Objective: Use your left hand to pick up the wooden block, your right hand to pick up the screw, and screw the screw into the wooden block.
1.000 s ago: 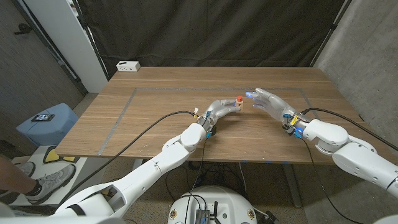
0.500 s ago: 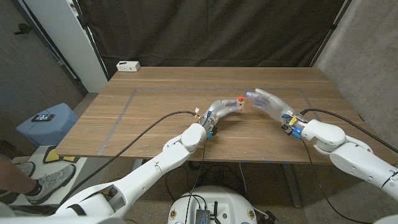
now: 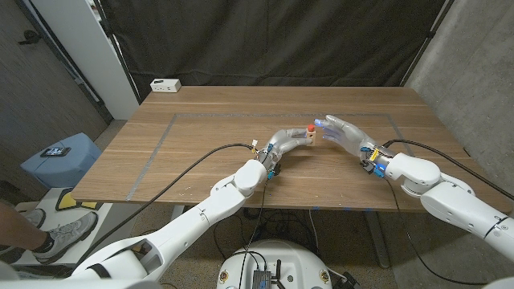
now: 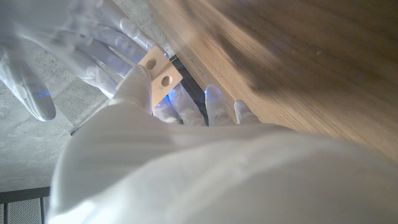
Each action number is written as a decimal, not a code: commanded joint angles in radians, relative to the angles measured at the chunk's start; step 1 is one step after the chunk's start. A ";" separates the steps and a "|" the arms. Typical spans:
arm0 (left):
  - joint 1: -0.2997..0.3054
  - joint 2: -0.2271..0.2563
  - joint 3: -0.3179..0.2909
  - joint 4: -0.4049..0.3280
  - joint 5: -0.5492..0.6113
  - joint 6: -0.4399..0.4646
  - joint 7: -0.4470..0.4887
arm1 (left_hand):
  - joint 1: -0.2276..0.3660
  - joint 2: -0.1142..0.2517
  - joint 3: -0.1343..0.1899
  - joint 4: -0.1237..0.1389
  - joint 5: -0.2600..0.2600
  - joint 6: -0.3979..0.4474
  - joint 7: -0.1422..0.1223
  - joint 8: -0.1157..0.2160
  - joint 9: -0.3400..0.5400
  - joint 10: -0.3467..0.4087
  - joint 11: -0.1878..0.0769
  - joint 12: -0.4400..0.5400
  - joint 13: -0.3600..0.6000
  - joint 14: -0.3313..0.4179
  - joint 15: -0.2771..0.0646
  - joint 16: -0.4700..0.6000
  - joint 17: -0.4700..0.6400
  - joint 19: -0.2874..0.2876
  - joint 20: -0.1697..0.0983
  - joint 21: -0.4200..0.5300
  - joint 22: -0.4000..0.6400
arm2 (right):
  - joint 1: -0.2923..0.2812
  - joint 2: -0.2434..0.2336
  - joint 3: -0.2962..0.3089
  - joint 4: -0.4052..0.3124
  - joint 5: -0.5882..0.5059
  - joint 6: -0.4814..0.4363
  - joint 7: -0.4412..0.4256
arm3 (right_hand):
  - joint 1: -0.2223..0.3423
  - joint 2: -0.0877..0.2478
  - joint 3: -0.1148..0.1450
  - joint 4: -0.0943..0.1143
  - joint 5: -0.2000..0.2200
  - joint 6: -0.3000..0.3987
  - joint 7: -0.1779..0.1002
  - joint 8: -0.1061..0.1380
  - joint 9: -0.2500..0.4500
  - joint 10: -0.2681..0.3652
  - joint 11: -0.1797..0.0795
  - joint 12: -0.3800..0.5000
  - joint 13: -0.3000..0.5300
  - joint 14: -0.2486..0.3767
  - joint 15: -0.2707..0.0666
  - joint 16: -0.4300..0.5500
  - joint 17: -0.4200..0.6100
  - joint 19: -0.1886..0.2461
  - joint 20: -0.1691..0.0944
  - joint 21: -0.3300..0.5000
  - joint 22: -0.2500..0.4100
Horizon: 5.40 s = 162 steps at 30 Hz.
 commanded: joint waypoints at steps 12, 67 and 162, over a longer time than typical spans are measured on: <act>0.013 0.009 -0.006 -0.019 0.003 0.003 0.009 | -0.003 0.003 0.004 0.002 0.007 0.013 0.002 0.007 0.002 -0.005 0.001 0.002 -0.001 -0.003 -0.077 0.006 0.002 -0.002 0.001 0.004 0.005 | 0.021 0.006 -0.028 0.004 -0.001 0.006 0.019 | -0.002 -0.005 -0.003 0.002 0.004 0.010 -0.005 0.013 0.001 -0.124 0.004 0.001 0.003 -0.148 0.001 0.001 0.004 -0.001 0.010 0.004 0.004; -0.003 -0.001 -0.009 0.010 -0.023 0.009 -0.007 | -0.005 0.004 0.004 0.003 0.008 0.012 0.005 0.006 0.002 -0.005 0.001 0.002 -0.001 -0.002 -0.075 0.006 0.001 -0.002 0.002 0.004 0.005 | -0.018 -0.023 -0.016 -0.048 0.015 -0.035 -0.018 | 0.001 -0.002 -0.001 0.001 0.005 0.037 -0.015 0.022 0.000 -0.116 -0.001 0.007 0.003 -0.145 0.001 0.003 0.003 0.001 0.005 0.006 0.004; -0.004 0.015 -0.005 -0.015 -0.019 0.029 -0.017 | -0.012 0.001 0.004 0.005 0.008 0.011 0.007 0.006 0.002 -0.007 0.001 0.001 -0.002 -0.002 -0.074 0.005 0.000 -0.003 0.001 0.004 0.005 | -0.073 -0.039 0.066 -0.042 0.074 -0.009 0.012 | 0.006 0.003 0.004 -0.002 0.005 -0.004 -0.007 0.001 0.001 -0.106 0.007 0.005 0.003 -0.143 0.001 0.003 0.002 0.011 -0.003 0.007 0.004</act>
